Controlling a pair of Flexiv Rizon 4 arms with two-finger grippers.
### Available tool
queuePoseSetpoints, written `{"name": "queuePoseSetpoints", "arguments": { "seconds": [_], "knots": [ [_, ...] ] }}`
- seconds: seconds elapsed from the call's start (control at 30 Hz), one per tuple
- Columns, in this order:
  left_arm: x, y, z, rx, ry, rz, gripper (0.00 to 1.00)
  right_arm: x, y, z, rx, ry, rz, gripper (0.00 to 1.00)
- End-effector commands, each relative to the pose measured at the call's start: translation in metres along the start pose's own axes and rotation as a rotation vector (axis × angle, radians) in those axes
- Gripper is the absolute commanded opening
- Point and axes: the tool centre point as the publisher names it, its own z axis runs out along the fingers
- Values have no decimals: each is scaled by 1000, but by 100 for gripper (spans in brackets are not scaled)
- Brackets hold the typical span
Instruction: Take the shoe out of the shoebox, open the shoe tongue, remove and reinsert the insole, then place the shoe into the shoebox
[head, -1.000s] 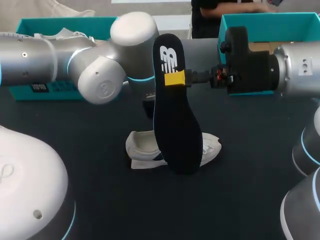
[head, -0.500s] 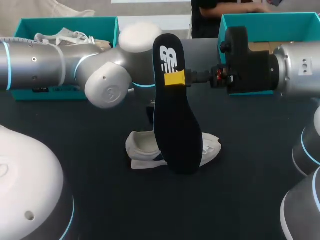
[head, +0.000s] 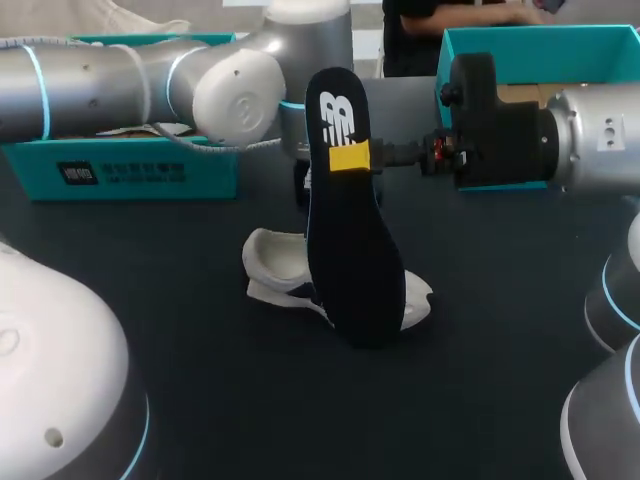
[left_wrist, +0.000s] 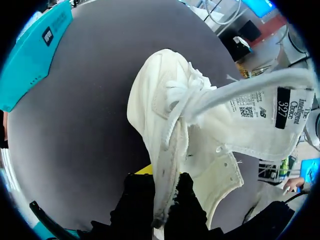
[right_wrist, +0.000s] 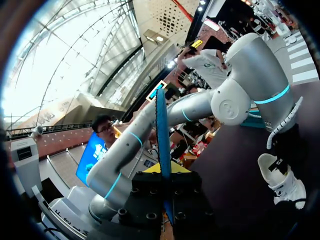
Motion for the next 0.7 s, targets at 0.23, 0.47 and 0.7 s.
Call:
{"name": "queuePoseSetpoints", "arguments": {
  "seconds": [0.23,0.47,0.7],
  "knots": [
    [-3,-4,-28,3,505,698,0,0,0,4,0,-3,2,0],
    [-3,-4,-28,3,505,698,0,0,0,4,0,-3,2,0],
    [-3,-4,-28,3,505,698,0,0,0,4,0,-3,2,0]
  ]
}}
